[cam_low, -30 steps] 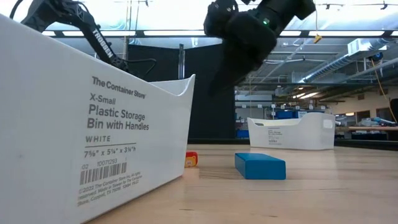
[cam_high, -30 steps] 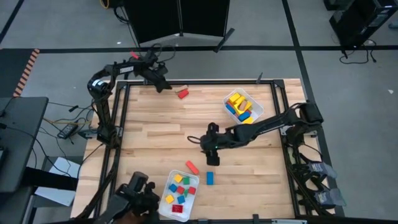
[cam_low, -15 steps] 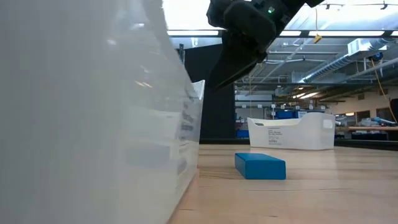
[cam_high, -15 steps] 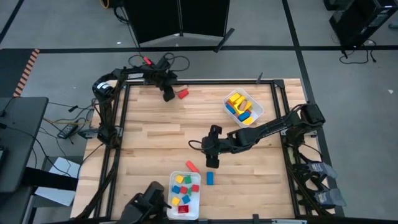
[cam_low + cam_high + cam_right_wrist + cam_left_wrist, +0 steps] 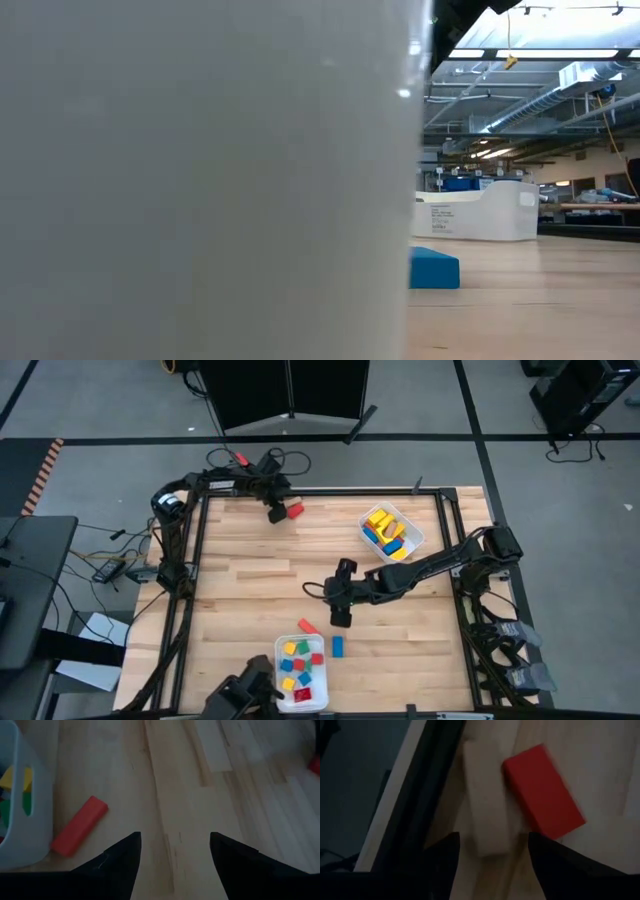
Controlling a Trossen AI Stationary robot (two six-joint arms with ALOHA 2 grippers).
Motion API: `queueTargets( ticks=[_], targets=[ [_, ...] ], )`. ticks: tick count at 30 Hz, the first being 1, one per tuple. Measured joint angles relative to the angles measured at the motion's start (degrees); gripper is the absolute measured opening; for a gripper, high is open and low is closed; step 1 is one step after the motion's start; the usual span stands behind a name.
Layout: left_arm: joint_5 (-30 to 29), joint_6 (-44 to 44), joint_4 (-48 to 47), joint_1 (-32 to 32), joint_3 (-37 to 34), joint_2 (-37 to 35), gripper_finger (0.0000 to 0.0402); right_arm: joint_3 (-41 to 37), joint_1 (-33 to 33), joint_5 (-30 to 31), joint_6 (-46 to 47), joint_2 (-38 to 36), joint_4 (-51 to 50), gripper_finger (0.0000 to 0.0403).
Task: Sort blocks by size
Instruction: Put the brown rectangle block into the top white bin
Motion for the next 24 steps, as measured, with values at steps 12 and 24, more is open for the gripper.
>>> queueTargets(
  ticks=[12, 24],
  targets=[
    [-2.49, -0.22, 2.75, -1.48, 0.11, 1.64, 0.0240, 0.00, -0.29, 1.42, -0.27, -0.02, 0.01, 0.0245],
    [-1.31, -0.39, 1.71, -1.80, 0.22, 2.23, 0.0104, 0.54, -0.61, 1.99, -1.05, -0.07, -0.22, 0.0241]
  ],
)
